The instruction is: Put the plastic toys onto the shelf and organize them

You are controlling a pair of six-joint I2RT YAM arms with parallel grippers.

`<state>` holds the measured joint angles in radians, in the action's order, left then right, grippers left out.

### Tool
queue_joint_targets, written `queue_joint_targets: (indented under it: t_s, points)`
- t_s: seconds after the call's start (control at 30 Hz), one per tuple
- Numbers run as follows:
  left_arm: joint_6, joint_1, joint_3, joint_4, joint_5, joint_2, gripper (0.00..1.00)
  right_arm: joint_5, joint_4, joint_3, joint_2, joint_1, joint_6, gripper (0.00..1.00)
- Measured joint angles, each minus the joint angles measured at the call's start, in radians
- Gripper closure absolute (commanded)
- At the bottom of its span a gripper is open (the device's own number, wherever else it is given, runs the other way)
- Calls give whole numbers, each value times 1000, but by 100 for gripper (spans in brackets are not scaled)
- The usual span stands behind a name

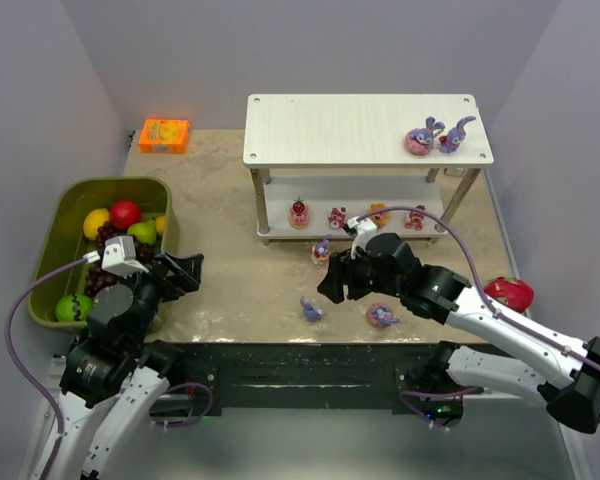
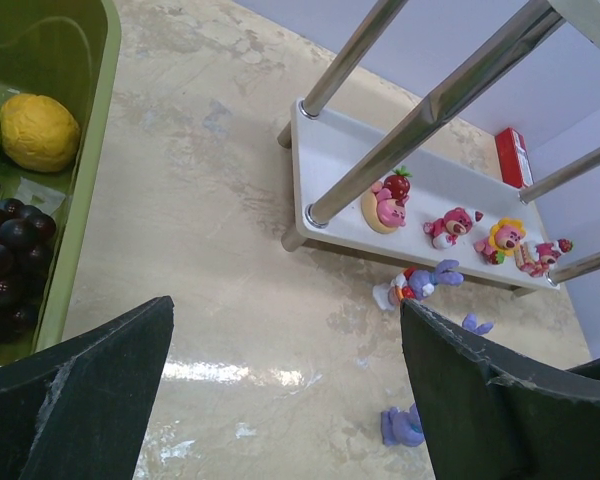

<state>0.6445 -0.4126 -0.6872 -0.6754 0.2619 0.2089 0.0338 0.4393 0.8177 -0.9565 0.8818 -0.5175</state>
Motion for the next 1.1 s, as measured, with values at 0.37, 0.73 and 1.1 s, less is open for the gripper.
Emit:
queue_joint_targets:
  t_s: [0.37,0.73,1.1]
  points:
    - [0,0,0,0,1,2,0,-128,-30,-88,-65,126,-101,81]
    - [1,0,0,0,2,2,0,-277,-117,-179,-225,139,-223,100]
    - [3,0,0,0,2,2,0,-264,-323,-257,-368,139,-260,100]
